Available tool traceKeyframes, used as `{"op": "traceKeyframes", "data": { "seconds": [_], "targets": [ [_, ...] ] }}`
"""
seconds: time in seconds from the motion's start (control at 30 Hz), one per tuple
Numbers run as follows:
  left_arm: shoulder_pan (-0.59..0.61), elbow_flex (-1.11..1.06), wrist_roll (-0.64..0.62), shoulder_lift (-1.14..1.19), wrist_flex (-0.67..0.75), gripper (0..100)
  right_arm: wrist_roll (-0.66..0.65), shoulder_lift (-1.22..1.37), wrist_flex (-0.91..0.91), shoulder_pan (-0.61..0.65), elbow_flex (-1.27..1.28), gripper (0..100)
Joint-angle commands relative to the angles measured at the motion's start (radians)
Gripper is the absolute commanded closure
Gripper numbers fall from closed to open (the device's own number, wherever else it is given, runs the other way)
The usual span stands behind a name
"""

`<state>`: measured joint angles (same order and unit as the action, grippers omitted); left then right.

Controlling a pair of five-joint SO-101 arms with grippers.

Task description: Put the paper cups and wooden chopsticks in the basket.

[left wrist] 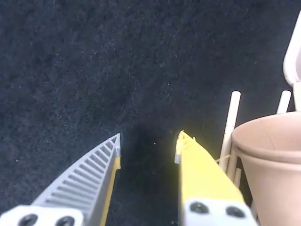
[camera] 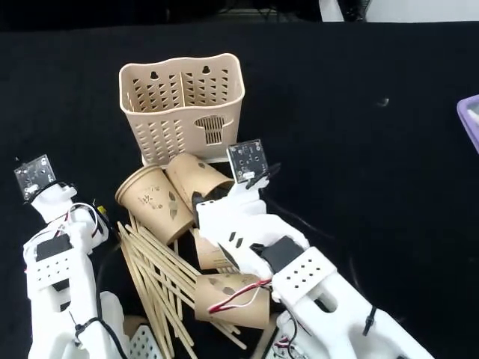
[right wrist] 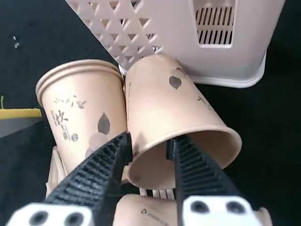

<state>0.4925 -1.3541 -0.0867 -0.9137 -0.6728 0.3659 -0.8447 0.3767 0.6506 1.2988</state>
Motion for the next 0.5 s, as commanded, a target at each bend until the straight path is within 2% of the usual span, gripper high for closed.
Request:
{"op": "traceKeyframes", "data": {
  "seconds": [0.0,0.1,0.17,0.27,0.47],
  "targets": [
    [-0.001,0.012,-0.012,-0.021,0.017,80,0.002,-0.035,-0.018,-0.02,-0.007,87.2],
    [-0.001,0.012,-0.012,-0.021,0.017,80,-0.02,-0.042,-0.002,-0.041,-0.016,91.3],
    [-0.001,0.012,-0.012,-0.021,0.017,80,-0.097,-0.044,0.002,-0.087,-0.035,97.7],
    [-0.001,0.012,-0.012,-0.021,0.017,80,-0.186,-0.044,0.035,-0.175,-0.058,98.6],
    [-0.001,0.012,-0.012,-0.021,0.017,80,-0.239,-0.044,0.33,-0.31,-0.251,98.7]
  ]
}}
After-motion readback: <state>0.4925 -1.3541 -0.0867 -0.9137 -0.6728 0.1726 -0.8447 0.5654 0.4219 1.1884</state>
